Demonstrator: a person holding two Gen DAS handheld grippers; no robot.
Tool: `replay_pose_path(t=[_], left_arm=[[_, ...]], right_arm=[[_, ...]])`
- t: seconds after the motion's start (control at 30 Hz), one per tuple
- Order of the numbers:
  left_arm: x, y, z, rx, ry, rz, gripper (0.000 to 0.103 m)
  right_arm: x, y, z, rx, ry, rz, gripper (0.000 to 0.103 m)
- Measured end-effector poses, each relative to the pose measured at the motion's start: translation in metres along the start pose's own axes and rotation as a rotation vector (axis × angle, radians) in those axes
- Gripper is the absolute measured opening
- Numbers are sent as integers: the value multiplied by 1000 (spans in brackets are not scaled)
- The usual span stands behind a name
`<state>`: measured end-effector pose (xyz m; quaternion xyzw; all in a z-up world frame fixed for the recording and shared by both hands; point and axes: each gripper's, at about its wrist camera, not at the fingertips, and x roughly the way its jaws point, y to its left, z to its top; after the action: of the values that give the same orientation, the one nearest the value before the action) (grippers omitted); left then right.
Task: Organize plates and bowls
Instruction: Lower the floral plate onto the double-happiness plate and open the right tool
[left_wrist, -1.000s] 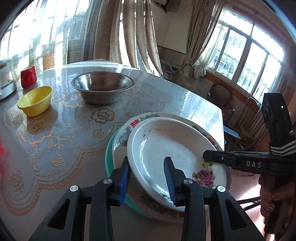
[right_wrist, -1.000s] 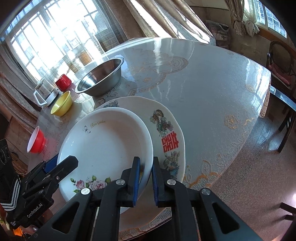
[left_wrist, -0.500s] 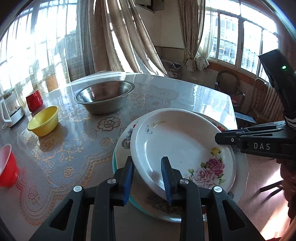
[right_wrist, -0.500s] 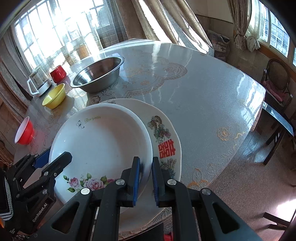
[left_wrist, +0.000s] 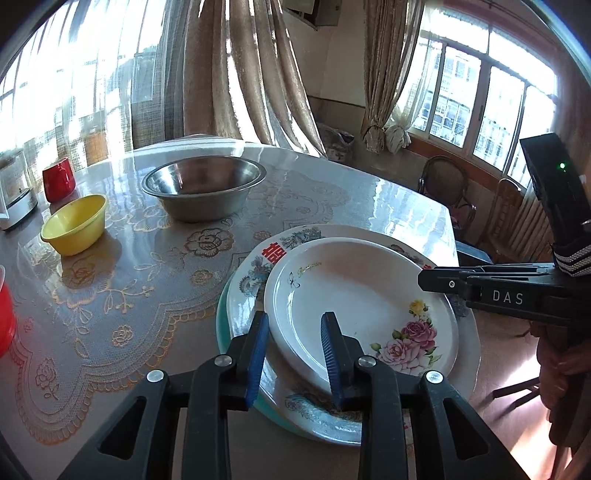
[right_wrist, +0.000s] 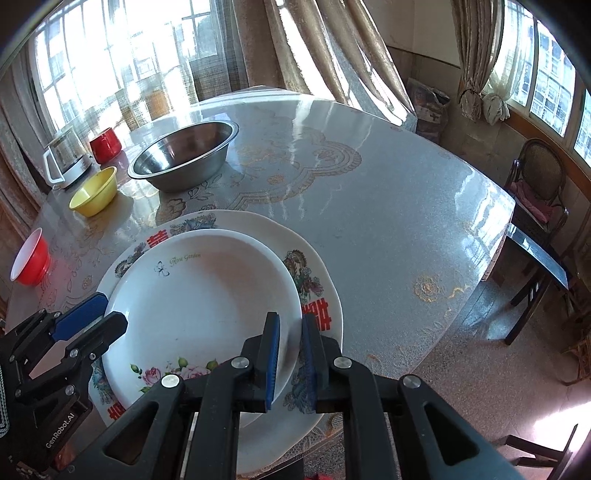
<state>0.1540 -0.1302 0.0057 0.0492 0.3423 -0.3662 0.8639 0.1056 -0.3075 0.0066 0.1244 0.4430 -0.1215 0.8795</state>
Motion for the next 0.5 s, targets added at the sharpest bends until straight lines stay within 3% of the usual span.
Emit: replay_pose_path(t=[0.13,0.2,0.27,0.37,0.5], left_arm=[[-18,16,5,-81,-73,-42,65],[-28,24,8,-109,-125,-45,69],[-35,32,10,-137,-165,-20,83],[-36,47,13,-182,-188,91,89],[-30,69,14,-230,-159,276,91]], right_arm=[[-10,-8,-4,91,-39,83,26],[-18,-9,-5,95,-71,97,29],[-26,-7,-4,85,-107,98,30],[-31,-4,-3,73,-127,103,33],[-29,3,-2,69,-114,123,34]])
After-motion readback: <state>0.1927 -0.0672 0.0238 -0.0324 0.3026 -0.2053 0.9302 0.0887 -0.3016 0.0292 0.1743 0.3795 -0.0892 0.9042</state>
